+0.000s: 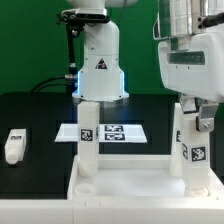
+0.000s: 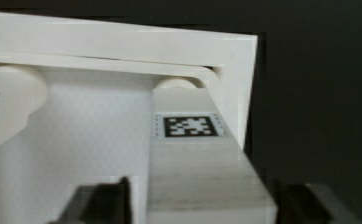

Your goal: Assemble desk

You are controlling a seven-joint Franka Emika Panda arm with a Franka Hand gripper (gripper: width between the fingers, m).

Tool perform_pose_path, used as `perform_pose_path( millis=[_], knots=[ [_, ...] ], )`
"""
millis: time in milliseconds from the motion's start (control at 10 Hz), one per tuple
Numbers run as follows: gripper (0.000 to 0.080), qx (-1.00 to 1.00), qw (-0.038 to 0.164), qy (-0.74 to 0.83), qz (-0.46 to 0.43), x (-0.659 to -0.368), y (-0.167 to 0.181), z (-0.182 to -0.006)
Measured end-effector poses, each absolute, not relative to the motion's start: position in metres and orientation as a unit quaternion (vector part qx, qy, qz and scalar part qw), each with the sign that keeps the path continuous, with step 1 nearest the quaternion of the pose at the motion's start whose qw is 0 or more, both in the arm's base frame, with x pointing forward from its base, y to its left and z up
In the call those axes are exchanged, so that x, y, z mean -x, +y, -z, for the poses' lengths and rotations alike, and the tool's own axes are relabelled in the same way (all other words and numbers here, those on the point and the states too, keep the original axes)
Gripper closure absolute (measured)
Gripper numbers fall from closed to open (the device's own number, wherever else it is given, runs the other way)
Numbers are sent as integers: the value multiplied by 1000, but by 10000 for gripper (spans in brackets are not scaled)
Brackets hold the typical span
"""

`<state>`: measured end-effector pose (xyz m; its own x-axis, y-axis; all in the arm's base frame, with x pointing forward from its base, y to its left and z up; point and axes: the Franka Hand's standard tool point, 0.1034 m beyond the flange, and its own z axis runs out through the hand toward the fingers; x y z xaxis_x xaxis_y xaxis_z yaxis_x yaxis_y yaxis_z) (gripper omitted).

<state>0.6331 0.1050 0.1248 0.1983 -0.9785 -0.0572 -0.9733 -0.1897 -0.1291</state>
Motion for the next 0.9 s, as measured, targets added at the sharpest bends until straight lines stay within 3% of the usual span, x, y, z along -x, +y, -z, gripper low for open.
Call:
perform_pose_path(
  millis=[100,200,300,900],
  knots=[
    [302,820,47,569,23,-633,109,-126],
    [183,857,48,512,29,-635,114,-127],
    [160,909,43,413,33,-633,113,-126],
    [151,990,23,125,54,-638,107,-128]
  ],
)
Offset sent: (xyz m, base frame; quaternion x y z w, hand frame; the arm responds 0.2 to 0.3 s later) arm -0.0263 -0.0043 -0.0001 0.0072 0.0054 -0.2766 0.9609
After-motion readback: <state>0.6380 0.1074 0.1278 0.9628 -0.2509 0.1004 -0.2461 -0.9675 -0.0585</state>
